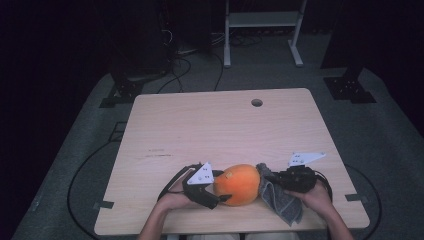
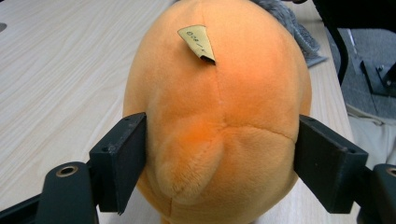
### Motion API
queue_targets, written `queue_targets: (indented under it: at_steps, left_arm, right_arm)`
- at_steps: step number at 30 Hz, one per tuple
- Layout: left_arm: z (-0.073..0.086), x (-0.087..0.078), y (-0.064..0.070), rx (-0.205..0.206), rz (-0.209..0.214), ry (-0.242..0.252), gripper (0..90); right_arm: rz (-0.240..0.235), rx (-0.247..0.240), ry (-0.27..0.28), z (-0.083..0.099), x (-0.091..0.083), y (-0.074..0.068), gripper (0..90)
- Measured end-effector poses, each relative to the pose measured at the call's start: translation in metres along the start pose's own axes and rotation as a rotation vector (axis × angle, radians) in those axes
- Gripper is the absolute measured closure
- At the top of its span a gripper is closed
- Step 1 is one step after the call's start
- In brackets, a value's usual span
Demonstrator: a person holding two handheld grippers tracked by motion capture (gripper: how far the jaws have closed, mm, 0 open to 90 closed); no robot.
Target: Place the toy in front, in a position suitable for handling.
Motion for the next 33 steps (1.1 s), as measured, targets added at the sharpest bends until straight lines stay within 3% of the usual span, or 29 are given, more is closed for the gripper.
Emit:
queue_targets:
  at_steps: [1,4,5,9,11,13,18,20,23,24,25,27,29,30,31,32,33]
  left_arm:
    - [-0.002,0.001,0.001,0.0,-0.002,0.004,22.8]
    - [-0.009,0.007,0.006,0.025,-0.008,0.01,26.3]
    - [-0.012,0.009,0.009,0.034,-0.011,0.011,28.2]
    - [-0.021,0.015,0.019,0.074,-0.005,-0.001,28.5]
    - [-0.02,0.015,0.02,0.076,0.016,0.011,26.0]
    - [-0.017,0.014,0.019,0.067,0.025,0.015,26.2]
    - [-0.014,0.012,0.018,0.078,0.035,0.019,26.1]
    - [-0.014,0.012,0.018,0.073,0.032,0.022,25.0]
    - [-0.016,0.014,0.02,0.089,0.033,0.024,23.9]
    - [-0.016,0.014,0.021,0.093,0.036,0.021,22.6]
    - [-0.016,0.013,0.02,0.087,0.039,0.027,20.9]
    - [-0.016,0.01,0.015,0.049,0.032,0.041,15.6]
    - [-0.014,0.009,0.009,0.013,0.0,0.01,9.9]
    - [-0.009,0.012,0.006,-0.01,0.003,-0.028,10.0]
    - [-0.006,0.015,0.007,-0.015,0.01,-0.042,12.0]
    - [-0.002,0.019,0.008,0.006,0.014,-0.051,17.6]
    - [-0.001,0.02,0.01,0.023,0.009,-0.05,17.6]
  right_arm:
    - [0.0,0.0,0.0,0.0,0.0,0.0,80.2]
    - [-0.035,-0.016,0.066,-0.014,-0.009,-0.011,80.3]
    - [-0.059,-0.045,0.09,-0.022,-0.01,-0.021,80.3]
    - [-0.059,-0.094,0.067,-0.026,-0.004,-0.034,80.3]
    - [-0.043,-0.103,0.042,-0.023,0.0,-0.032,80.2]
    - [-0.038,-0.079,0.043,-0.018,0.0,-0.025,80.3]
    - [0.032,0.017,-0.014,0.003,0.001,0.006,80.3]
    - [0.007,0.021,0.016,-0.001,-0.002,0.003,80.3]
    - [-0.054,-0.02,0.073,-0.014,-0.005,-0.011,80.3]
    - [-0.055,-0.03,0.071,-0.015,-0.004,-0.014,80.3]
    - [-0.043,-0.045,0.054,-0.014,-0.001,-0.014,80.2]
    - [-0.033,-0.029,0.047,-0.009,0.002,-0.01,80.2]
    - [-0.014,-0.002,0.041,-0.004,0.001,-0.002,80.3]
    - [-0.004,0.006,0.038,-0.002,0.0,0.001,80.2]
    - [0.016,0.021,0.032,0.0,-0.002,0.005,80.2]
    - [0.031,0.021,0.038,-0.002,-0.008,0.007,80.2]
    - [0.031,0.021,0.038,-0.002,-0.008,0.007,80.2]
Point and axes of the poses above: each handheld gripper's, and its own axes: x roughly forward along the jaws, z roughly out of its underside, y roughly to its right, the point moved 5 cm from there along x, roughly forward along the jaws, and after that the axes turned 4 degrees about x, right-handed, at the moved point
